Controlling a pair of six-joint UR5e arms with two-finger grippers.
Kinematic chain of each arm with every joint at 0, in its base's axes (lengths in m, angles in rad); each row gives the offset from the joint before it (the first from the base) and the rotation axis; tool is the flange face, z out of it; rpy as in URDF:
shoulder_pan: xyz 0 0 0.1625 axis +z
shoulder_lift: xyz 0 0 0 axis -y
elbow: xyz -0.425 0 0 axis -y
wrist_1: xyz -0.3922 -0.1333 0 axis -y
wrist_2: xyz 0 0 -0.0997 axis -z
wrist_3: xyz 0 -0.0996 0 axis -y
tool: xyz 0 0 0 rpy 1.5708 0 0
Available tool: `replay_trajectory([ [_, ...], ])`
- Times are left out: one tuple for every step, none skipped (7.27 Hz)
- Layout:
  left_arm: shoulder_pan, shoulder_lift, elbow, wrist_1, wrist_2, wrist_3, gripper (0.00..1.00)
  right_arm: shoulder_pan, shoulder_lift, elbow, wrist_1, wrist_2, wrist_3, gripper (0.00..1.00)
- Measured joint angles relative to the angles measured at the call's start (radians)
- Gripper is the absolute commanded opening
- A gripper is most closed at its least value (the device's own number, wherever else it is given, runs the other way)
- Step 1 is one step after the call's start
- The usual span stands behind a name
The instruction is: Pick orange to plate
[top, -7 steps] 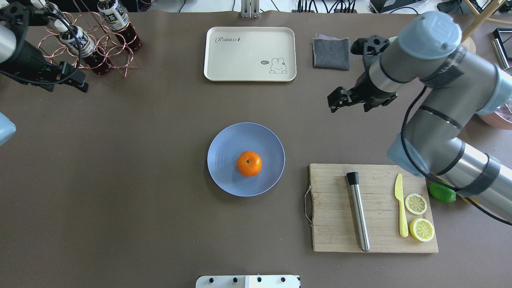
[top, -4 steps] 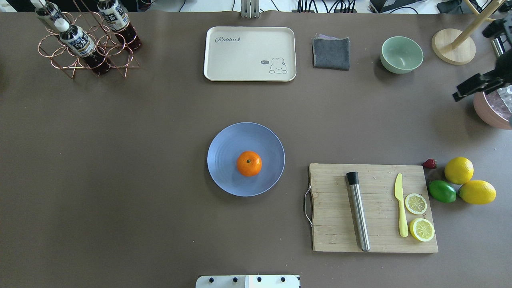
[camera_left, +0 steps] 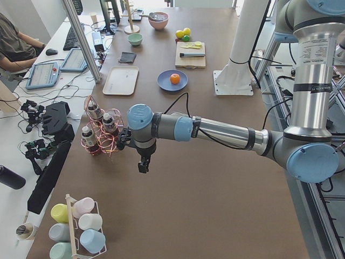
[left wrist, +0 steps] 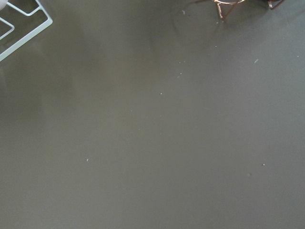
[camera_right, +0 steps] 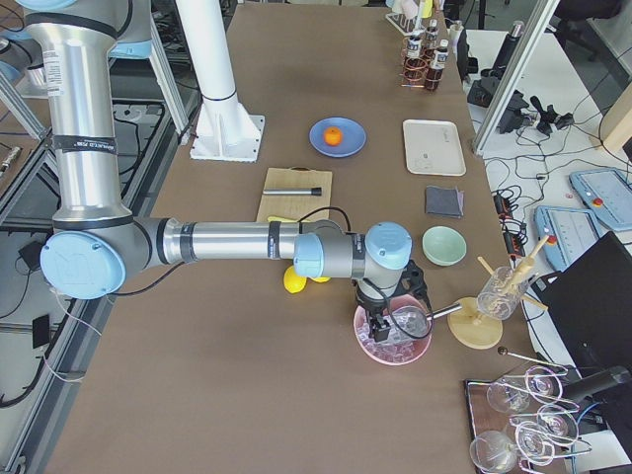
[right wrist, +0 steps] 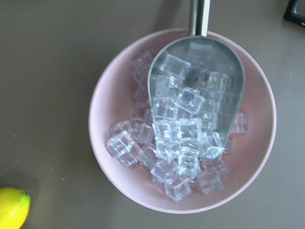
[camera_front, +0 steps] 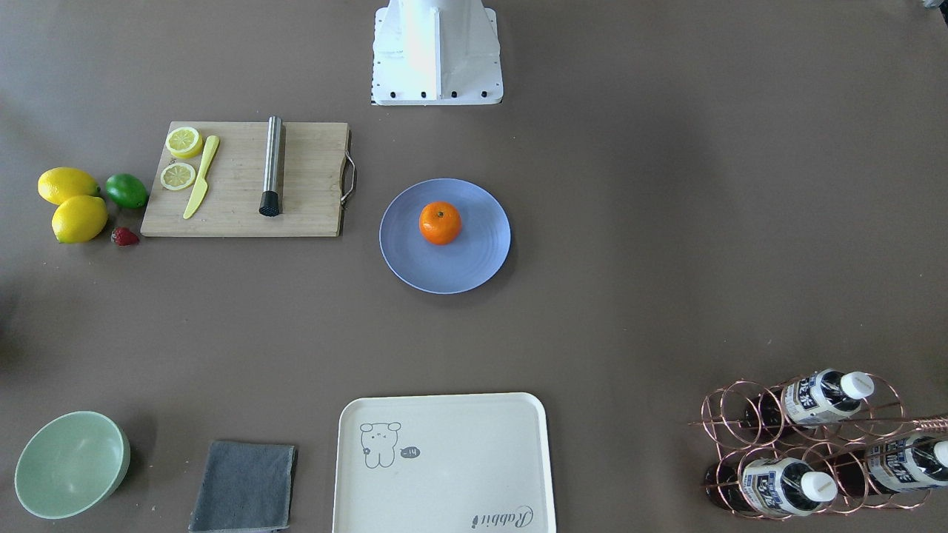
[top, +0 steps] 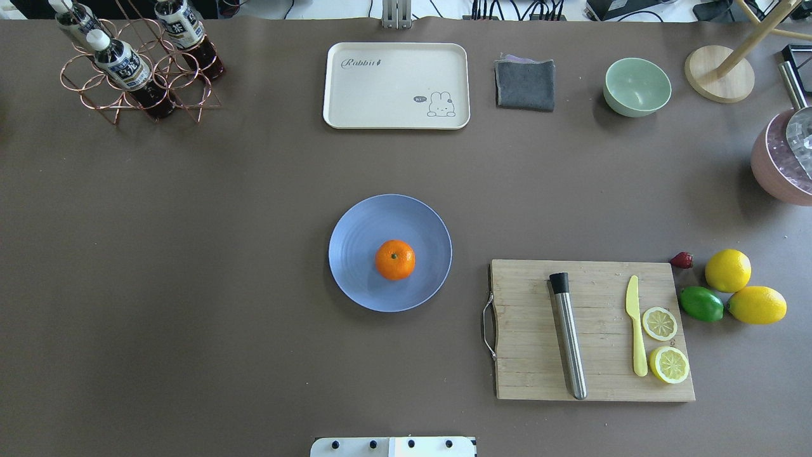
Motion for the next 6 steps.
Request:
replay_trajectory([
  [-0.015,0.02,0.0,-0.014,0.0,0.013,0.97,0.016,-0.009,-0.012,0.001,0.001,-0.02,1.0],
  [-0.029,0.037,-0.002,-0.02,-0.001,0.02,0.97,0.022,-0.014,-0.017,0.002,0.0,-0.026,1.0],
  [-0.039,0.049,-0.001,-0.023,0.0,0.022,0.97,0.024,-0.015,-0.02,0.003,-0.002,-0.027,1.0],
  [-0.043,0.055,-0.002,-0.025,0.001,0.023,0.97,0.024,-0.015,-0.02,0.004,-0.004,-0.027,1.0],
  [-0.045,0.061,0.0,-0.025,0.002,0.023,0.97,0.025,-0.016,-0.02,0.004,-0.004,-0.025,1.0],
  [-0.046,0.066,0.003,-0.025,0.003,0.022,0.97,0.025,-0.016,-0.021,0.004,-0.005,-0.022,1.0],
])
